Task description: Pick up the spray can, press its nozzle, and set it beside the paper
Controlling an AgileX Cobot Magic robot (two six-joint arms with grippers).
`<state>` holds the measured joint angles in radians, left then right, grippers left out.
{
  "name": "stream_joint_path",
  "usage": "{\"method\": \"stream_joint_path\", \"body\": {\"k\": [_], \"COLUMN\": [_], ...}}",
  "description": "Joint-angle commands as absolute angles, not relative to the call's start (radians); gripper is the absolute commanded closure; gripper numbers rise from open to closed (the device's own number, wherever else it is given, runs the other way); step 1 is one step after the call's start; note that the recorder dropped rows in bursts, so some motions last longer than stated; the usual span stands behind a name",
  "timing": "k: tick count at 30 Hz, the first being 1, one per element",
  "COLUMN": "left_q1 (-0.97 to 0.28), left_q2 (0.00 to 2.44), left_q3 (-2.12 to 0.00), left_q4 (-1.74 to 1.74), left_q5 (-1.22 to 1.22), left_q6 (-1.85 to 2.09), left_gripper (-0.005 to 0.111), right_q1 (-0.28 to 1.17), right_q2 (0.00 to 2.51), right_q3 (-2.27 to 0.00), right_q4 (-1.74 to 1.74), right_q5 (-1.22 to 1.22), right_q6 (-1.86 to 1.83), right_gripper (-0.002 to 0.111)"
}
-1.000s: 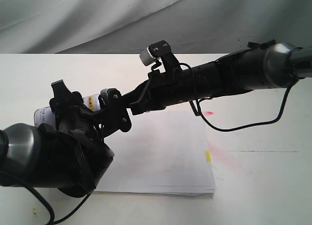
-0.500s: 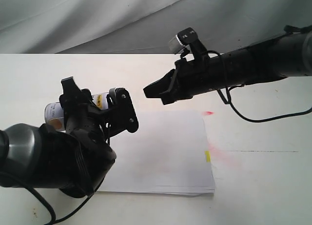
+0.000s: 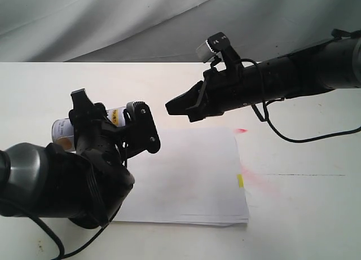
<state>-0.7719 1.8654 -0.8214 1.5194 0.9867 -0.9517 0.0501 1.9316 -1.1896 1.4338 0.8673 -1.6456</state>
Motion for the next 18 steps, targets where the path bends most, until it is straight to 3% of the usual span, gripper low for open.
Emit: {"method": "stream_joint_path", "body": {"k": [1,8,13,18], "left_q1": [-0.778,-0.711,-0.564,-0.367], "left_q2": [1.849,1.753,1.65,1.532], "left_q3": [-0.832,-0.903,-0.964,-0.982], "left_q4": [1.483,1.295,1.233,1.158], "left_q5": [1.01,0.837,0.711,0.424], "left_q6": [-0.973,-1.132,-1.229,-1.305], "left_gripper": [0.107,0.107,0.107,0.107], "right_q1": [0.05,0.05,0.05,0.05], "right_q2": [1.921,1.921,1.921,1.921], "right_q3": [-1.183,-1.183,-1.183,-1.183], "right_q4": [1.431,1.431,1.431,1.431], "right_q5": [0.883,0.906,0.908,0.908], "right_q6": [-1.645,-1.64,-1.637,-1.636], "right_gripper": [0.108,0.108,0.108,0.108]}}
